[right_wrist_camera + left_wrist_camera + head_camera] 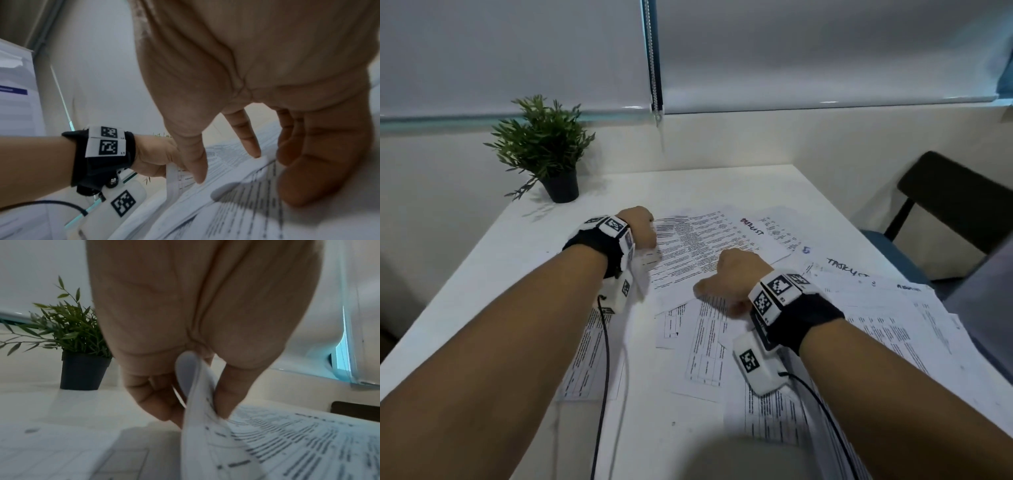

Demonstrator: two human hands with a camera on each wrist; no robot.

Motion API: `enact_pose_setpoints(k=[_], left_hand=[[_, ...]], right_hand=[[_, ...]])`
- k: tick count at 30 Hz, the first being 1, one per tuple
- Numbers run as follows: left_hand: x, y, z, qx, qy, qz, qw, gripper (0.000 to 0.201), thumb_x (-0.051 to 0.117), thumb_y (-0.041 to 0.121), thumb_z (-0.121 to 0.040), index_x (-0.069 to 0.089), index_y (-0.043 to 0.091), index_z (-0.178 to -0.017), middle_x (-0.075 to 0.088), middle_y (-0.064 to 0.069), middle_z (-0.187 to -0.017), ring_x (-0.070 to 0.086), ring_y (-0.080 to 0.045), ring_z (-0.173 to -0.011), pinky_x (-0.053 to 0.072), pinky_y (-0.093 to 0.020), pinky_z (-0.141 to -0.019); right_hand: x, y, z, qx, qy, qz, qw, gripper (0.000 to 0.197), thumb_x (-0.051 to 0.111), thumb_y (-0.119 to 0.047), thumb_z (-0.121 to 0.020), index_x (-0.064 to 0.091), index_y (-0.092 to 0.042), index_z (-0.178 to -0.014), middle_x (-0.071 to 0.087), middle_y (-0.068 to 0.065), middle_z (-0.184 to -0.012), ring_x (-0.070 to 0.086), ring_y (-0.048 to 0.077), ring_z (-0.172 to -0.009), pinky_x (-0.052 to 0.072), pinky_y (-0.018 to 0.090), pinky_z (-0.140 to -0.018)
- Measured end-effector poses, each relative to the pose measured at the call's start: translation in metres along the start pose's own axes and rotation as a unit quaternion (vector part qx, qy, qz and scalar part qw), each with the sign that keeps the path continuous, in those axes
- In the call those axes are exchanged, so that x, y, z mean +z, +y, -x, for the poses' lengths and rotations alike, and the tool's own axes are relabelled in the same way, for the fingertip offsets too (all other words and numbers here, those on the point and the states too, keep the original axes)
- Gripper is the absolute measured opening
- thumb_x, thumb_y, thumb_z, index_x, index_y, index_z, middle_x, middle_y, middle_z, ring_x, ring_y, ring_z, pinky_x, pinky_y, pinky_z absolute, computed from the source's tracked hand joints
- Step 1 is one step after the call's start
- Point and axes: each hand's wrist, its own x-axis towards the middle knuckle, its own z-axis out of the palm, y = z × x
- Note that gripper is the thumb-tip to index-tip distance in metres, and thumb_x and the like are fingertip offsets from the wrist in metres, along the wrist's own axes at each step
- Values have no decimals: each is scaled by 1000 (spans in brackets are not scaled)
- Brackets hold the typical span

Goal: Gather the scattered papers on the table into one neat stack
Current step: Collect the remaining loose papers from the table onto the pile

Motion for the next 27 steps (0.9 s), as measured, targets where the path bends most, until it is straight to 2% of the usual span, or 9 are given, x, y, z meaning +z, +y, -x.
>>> enact_pose_setpoints(k=[1,4,9,12,16,18,20,23,27], left_hand=[[-4,3,6,11,18,26,999,6,63,14,-92,58,14,-97,53,-11,-108,52,-24,-96,37,-27,-80],[-24,6,29,32,100,116,988,30,58,12,-93,64,8,-122,64,-16,-127,59,-33,-107,40,-30,-81],[-68,4,101,36,278,274,920,29,63,4,-86,63,17,-111,65,-8,-113,60,-28,-93,49,-34,-76],[-70,4,153,36,307,485,818,41,70,-5,-81,61,19,-113,65,-9,-119,64,-21,-85,58,-34,-72],[-39,16,211,17,173,733,658,55,63,-20,-87,51,6,-133,63,-13,-121,67,-28,-95,63,-45,-74],[-16,23,229,20,110,778,618,46,59,-23,-88,53,6,-124,68,-17,-117,70,-32,-96,64,-43,-68],[8,29,240,8,75,785,614,41,60,-23,-87,56,7,-115,70,-20,-121,72,-32,-94,64,-40,-67],[39,44,257,8,-3,733,681,59,73,-20,-80,55,7,-129,74,-21,-118,77,-31,-92,61,-34,-62],[57,70,271,16,-88,632,770,72,88,3,-76,49,19,-135,74,-14,-103,77,-20,-71,58,-26,-54]], right_hand=[[-2,1,2,1,3,-35,999,46,78,-45,-84,64,-12,-113,58,-3,-83,51,8,-70,41,24,-53],[-11,6,16,31,20,-249,968,43,82,-40,-83,60,-13,-109,64,5,-104,63,17,-85,59,31,-57],[-25,19,46,11,77,-344,936,56,79,-51,-83,62,-9,-116,71,14,-111,74,28,-89,66,41,-79],[-29,22,69,18,37,-403,914,68,78,-64,-78,59,-13,-119,69,14,-112,72,29,-93,62,42,-85],[-34,26,104,-13,19,-500,866,50,77,-61,-80,63,-19,-103,71,16,-119,71,30,-102,57,46,-98],[-33,37,117,-35,38,-535,843,49,79,-49,-84,65,-13,-114,75,12,-118,72,28,-103,58,43,-92],[-35,52,130,-28,73,-535,841,57,85,-32,-84,62,-7,-130,76,11,-117,74,27,-101,61,43,-83],[-41,91,148,-4,176,-500,848,34,84,-4,-81,68,-7,-112,79,16,-108,78,30,-91,63,48,-82],[-55,148,166,23,251,-382,889,32,86,-18,-59,70,-18,-87,82,11,-96,78,31,-88,63,55,-85]])
